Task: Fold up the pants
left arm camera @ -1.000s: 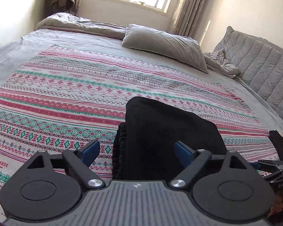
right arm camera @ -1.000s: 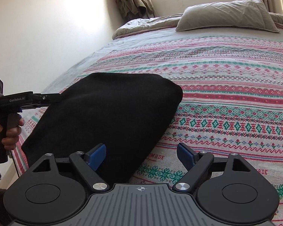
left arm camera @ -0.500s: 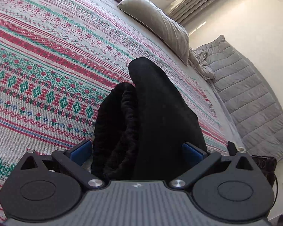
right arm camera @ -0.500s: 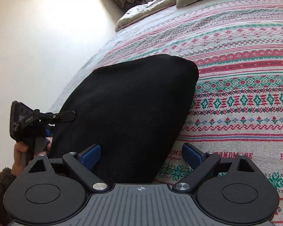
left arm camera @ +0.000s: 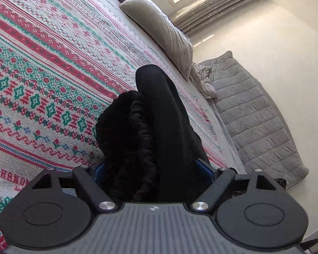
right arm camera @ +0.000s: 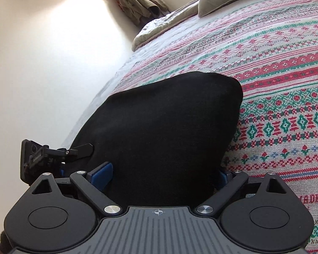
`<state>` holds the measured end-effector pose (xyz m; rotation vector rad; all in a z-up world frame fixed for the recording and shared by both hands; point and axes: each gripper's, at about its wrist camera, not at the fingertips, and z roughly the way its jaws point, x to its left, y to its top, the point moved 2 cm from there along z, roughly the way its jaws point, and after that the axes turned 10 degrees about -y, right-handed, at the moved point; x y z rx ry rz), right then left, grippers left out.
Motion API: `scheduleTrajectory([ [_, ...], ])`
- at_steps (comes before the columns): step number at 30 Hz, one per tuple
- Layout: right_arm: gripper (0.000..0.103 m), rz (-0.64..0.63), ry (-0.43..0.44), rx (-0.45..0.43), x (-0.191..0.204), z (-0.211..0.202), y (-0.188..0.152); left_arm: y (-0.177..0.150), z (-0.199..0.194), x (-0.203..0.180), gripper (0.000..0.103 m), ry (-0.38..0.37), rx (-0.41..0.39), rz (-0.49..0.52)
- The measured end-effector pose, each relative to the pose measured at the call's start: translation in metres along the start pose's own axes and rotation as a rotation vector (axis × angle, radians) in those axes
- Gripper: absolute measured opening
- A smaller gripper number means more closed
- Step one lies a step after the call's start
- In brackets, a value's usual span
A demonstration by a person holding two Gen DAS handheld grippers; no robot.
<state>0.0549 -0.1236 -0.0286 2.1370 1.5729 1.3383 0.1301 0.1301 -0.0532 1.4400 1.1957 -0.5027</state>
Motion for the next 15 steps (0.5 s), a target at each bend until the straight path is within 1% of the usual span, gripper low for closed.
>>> scheduleTrajectory([
  [1, 0.082, -0.010, -0.006, -0.007, 0.002, -0.002, -0.001, -0.002, 0.000, -0.001, 0.093, -0.005, -0.008, -0.004],
  [2, 0.079, -0.017, -0.007, -0.013, 0.005, -0.003, -0.002, -0.003, 0.000, -0.002, 0.092, -0.012, -0.015, -0.013],
  [4, 0.060, -0.020, -0.005, -0.026, 0.006, -0.010, 0.000, -0.004, 0.001, -0.002, 0.089, -0.044, -0.027, -0.048],
  [6, 0.052, 0.012, 0.020, -0.033, 0.004, -0.017, 0.005, -0.009, 0.005, -0.005, 0.088, -0.068, -0.038, -0.072],
  [8, 0.050, 0.040, 0.033, -0.046, -0.001, -0.026, 0.010, -0.011, 0.013, -0.010, 0.088, -0.087, -0.038, -0.089],
  [11, 0.050, 0.034, 0.027, -0.092, -0.011, -0.042, 0.022, -0.013, 0.036, -0.022, 0.088, -0.092, -0.033, -0.103],
  [15, 0.050, 0.076, 0.026, -0.135, -0.039, -0.063, 0.043, -0.014, 0.075, -0.044, 0.088, -0.107, -0.037, -0.112],
])
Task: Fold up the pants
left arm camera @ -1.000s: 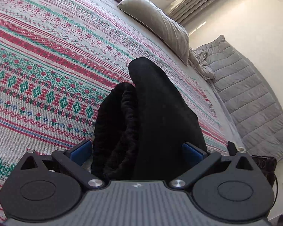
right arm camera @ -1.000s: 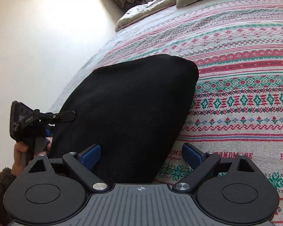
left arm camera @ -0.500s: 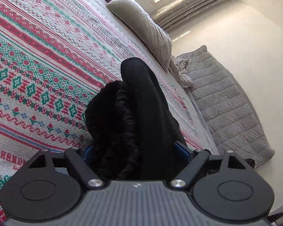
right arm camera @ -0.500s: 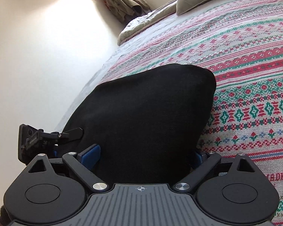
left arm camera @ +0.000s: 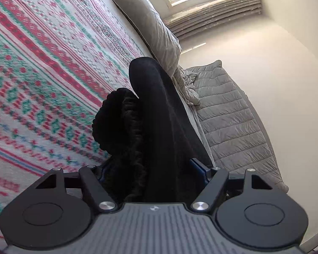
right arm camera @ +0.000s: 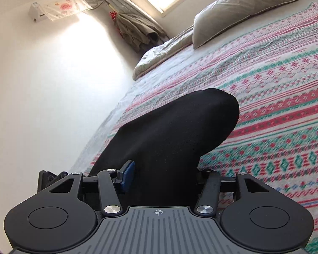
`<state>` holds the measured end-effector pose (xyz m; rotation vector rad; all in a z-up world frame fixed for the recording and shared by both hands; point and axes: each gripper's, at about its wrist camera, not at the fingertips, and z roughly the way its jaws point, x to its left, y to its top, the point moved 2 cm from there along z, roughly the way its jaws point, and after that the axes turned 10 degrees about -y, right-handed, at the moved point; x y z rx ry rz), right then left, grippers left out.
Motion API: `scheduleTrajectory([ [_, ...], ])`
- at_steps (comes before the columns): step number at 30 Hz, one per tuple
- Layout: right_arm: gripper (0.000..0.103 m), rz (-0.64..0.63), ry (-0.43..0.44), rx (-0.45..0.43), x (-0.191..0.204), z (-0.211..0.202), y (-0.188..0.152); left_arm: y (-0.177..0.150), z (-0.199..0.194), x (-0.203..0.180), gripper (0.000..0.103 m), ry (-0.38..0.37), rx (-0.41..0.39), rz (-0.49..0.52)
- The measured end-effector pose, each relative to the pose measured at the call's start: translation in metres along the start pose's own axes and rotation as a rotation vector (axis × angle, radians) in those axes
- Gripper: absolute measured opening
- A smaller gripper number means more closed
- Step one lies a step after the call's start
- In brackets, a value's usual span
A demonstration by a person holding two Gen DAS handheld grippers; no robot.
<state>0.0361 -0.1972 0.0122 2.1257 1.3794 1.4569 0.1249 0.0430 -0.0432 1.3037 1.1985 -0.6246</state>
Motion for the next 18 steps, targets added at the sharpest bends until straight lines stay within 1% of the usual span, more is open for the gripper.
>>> scheduleTrajectory([
  [3, 0.050, 0.037, -0.026, -0.025, -0.026, -0.013, 0.016, 0.000, 0.032, -0.011, 0.088, -0.012, 0.016, 0.014],
  [8, 0.050, 0.100, -0.063, -0.054, -0.066, -0.024, 0.039, 0.000, 0.076, -0.016, 0.088, -0.001, 0.040, 0.017],
  [11, 0.050, 0.103, -0.092, -0.062, -0.082, -0.022, 0.048, -0.003, 0.083, -0.016, 0.088, -0.001, 0.045, 0.022],
  [14, 0.050, 0.113, -0.101, -0.066, -0.094, -0.021, 0.052, -0.003, 0.092, -0.012, 0.088, -0.001, 0.039, 0.010],
  [16, 0.051, 0.118, -0.110, -0.064, -0.101, -0.014, 0.054, -0.004, 0.093, -0.008, 0.088, 0.042, 0.035, 0.019],
  [18, 0.052, 0.111, -0.145, -0.059, -0.108, -0.006, 0.053, -0.003, 0.092, -0.005, 0.086, 0.070, 0.043, 0.037],
])
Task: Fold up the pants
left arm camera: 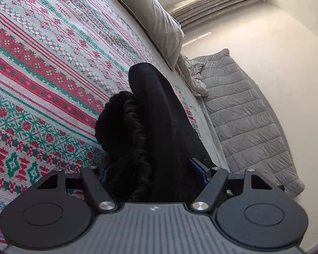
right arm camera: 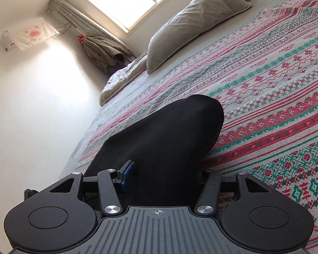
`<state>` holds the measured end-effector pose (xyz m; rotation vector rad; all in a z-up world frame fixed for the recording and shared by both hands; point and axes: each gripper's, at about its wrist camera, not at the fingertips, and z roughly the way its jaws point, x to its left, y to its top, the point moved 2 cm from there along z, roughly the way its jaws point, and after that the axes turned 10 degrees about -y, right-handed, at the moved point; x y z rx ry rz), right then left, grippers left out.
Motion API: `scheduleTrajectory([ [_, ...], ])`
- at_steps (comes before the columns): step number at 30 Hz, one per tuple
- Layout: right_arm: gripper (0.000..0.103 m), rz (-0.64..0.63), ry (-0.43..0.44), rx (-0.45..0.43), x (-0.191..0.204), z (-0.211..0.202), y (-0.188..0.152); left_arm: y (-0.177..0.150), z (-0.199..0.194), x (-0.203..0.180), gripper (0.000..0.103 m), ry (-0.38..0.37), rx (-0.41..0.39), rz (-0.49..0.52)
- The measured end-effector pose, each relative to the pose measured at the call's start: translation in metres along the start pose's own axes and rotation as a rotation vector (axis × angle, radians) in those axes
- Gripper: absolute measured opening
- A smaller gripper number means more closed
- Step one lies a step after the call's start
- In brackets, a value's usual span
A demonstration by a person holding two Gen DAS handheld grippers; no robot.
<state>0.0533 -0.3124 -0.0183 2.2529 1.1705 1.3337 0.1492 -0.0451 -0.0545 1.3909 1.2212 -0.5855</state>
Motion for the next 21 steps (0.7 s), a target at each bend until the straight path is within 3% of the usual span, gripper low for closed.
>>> scheduleTrajectory([
  [2, 0.060, -0.027, -0.055, 0.012, -0.003, 0.008, -0.004, 0.001, -0.003, -0.003, 0.086, 0.025, 0.013, 0.038],
  [4, 0.080, -0.082, -0.145, 0.006, -0.001, 0.012, -0.010, -0.001, -0.003, -0.011, 0.092, 0.075, 0.014, 0.095],
  [7, 0.084, -0.162, -0.224, -0.026, 0.011, 0.006, -0.013, -0.002, -0.009, -0.026, 0.102, 0.174, 0.000, 0.185],
  [11, 0.087, -0.251, -0.263, -0.070, 0.031, -0.013, -0.018, -0.002, -0.024, -0.048, 0.103, 0.302, -0.046, 0.297],
  [16, 0.088, -0.338, -0.314, -0.151, 0.050, -0.038, -0.026, -0.022, -0.036, -0.092, 0.103, 0.466, -0.136, 0.534],
  [21, 0.088, -0.411, -0.330, -0.192, 0.068, -0.053, -0.042, -0.050, -0.031, -0.114, 0.103, 0.491, -0.158, 0.610],
])
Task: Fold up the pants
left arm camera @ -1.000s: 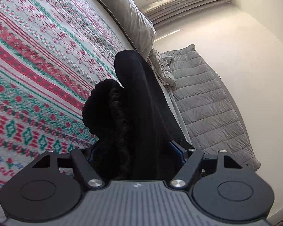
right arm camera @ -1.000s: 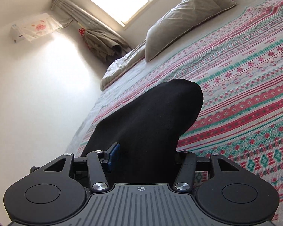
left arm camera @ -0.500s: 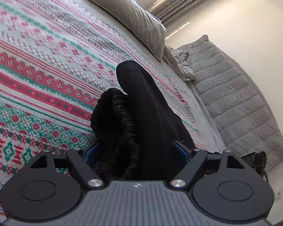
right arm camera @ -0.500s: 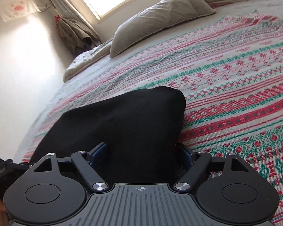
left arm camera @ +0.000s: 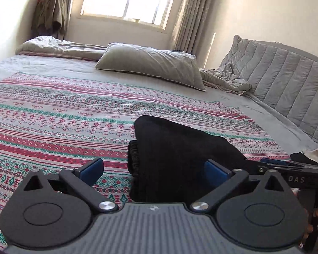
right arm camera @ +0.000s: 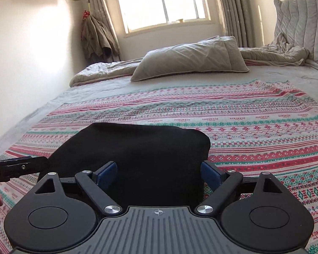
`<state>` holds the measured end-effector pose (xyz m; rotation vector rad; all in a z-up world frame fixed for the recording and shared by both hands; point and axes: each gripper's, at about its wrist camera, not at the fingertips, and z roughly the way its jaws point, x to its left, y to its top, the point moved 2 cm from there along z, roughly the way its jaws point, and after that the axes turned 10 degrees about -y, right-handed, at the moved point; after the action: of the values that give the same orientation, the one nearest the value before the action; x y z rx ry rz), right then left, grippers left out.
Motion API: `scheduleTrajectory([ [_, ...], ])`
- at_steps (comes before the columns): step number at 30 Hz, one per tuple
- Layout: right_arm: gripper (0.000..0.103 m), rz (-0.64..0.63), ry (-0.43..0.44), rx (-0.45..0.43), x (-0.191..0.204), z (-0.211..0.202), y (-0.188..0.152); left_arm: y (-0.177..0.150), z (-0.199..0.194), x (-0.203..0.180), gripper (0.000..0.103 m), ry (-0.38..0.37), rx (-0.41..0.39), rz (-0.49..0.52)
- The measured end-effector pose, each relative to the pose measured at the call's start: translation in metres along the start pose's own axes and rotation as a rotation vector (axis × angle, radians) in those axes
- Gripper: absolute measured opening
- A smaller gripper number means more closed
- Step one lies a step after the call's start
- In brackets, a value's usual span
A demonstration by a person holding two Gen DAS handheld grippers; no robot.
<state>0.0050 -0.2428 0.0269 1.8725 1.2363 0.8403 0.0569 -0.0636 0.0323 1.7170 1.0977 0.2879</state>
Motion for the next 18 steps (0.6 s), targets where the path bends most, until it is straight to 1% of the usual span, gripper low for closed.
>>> scheduleTrajectory([
  [2, 0.088, -0.031, -0.007, 0.009, 0.007, -0.002, -0.005, -0.006, 0.001, -0.011, 0.103, -0.004, 0.009, 0.046],
  [4, 0.088, -0.063, -0.012, 0.028, 0.013, -0.002, -0.012, -0.014, 0.011, -0.020, 0.103, -0.008, 0.054, 0.106],
  [6, 0.088, -0.085, -0.002, 0.065, 0.018, 0.002, -0.021, -0.023, 0.023, -0.023, 0.103, 0.022, 0.117, 0.144],
  [8, 0.089, -0.110, -0.008, 0.100, 0.021, 0.006, -0.031, -0.032, 0.030, -0.017, 0.103, 0.015, 0.154, 0.128],
  [11, 0.092, -0.134, -0.016, 0.108, 0.021, 0.006, -0.041, -0.038, 0.032, -0.009, 0.103, -0.023, 0.187, 0.037],
  [13, 0.092, -0.120, -0.009, 0.114, 0.017, 0.003, -0.045, -0.038, 0.029, -0.003, 0.103, -0.038, 0.198, 0.006],
  [15, 0.092, -0.121, -0.008, 0.115, 0.015, -0.002, -0.047, -0.040, 0.020, -0.004, 0.103, -0.033, 0.201, 0.029],
  [18, 0.092, -0.139, -0.023, 0.119, 0.013, -0.013, -0.050, -0.040, 0.008, -0.013, 0.103, 0.013, 0.185, 0.125],
])
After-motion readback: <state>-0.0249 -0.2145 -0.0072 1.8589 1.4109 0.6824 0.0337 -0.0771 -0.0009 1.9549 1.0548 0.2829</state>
